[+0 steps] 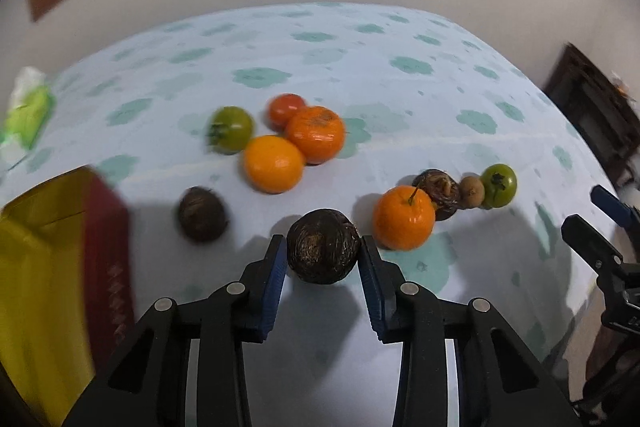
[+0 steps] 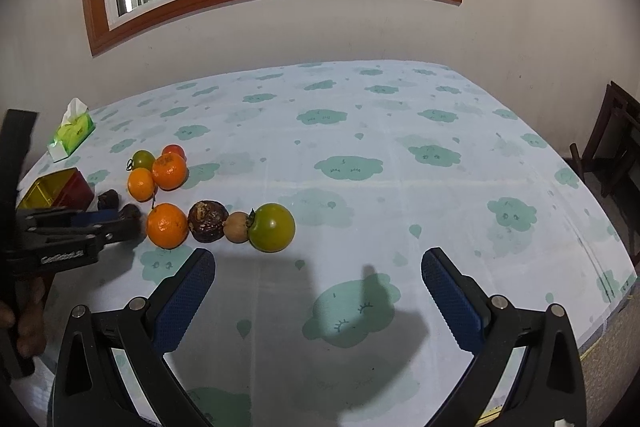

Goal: Organize fruits
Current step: 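Close the left gripper on the dark brown fruit and lift it, then carry the dark brown fruit over the gold tray and release it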

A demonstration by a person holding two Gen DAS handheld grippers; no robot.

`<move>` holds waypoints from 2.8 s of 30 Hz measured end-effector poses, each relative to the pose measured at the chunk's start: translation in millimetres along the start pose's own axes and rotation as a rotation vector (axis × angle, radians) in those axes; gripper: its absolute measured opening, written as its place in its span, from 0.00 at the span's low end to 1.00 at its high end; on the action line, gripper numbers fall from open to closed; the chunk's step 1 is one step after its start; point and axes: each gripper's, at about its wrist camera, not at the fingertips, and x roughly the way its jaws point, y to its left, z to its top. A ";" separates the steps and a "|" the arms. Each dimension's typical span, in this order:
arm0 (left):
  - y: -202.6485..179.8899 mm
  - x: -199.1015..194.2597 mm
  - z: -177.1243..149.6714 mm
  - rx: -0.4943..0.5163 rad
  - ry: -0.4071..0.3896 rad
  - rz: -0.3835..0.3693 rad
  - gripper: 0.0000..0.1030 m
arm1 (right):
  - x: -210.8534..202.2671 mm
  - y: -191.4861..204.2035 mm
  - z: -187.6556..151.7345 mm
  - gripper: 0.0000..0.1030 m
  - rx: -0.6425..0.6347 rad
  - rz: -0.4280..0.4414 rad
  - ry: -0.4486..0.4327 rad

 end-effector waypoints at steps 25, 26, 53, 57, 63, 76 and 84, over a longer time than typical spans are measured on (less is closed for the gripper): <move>27.2 -103.1 -16.1 -0.074 -0.171 0.218 0.36 | -20.4 28.5 -4.9 1.00 -0.089 0.016 0.003; 30.2 -103.7 -16.3 -0.076 -0.172 0.225 0.36 | -20.4 29.4 -5.3 1.00 -0.092 0.015 0.004; 162.2 -59.9 -24.8 -0.124 -0.009 0.478 0.36 | -14.4 46.2 -15.9 1.00 -0.148 0.029 0.057; 174.4 -52.2 -18.4 -0.142 0.036 0.484 0.36 | -13.2 48.9 -16.3 1.00 -0.157 0.031 0.062; 185.1 -41.8 -4.3 -0.135 0.083 0.518 0.36 | -12.7 51.4 -15.4 1.00 -0.175 0.070 0.062; 179.8 -49.1 -11.8 -0.159 0.033 0.573 0.40 | 3.8 35.9 17.7 0.77 -0.227 0.314 0.059; 136.6 -107.7 -39.9 -0.227 -0.118 0.444 0.56 | 18.8 11.0 19.1 0.77 -0.242 0.316 0.103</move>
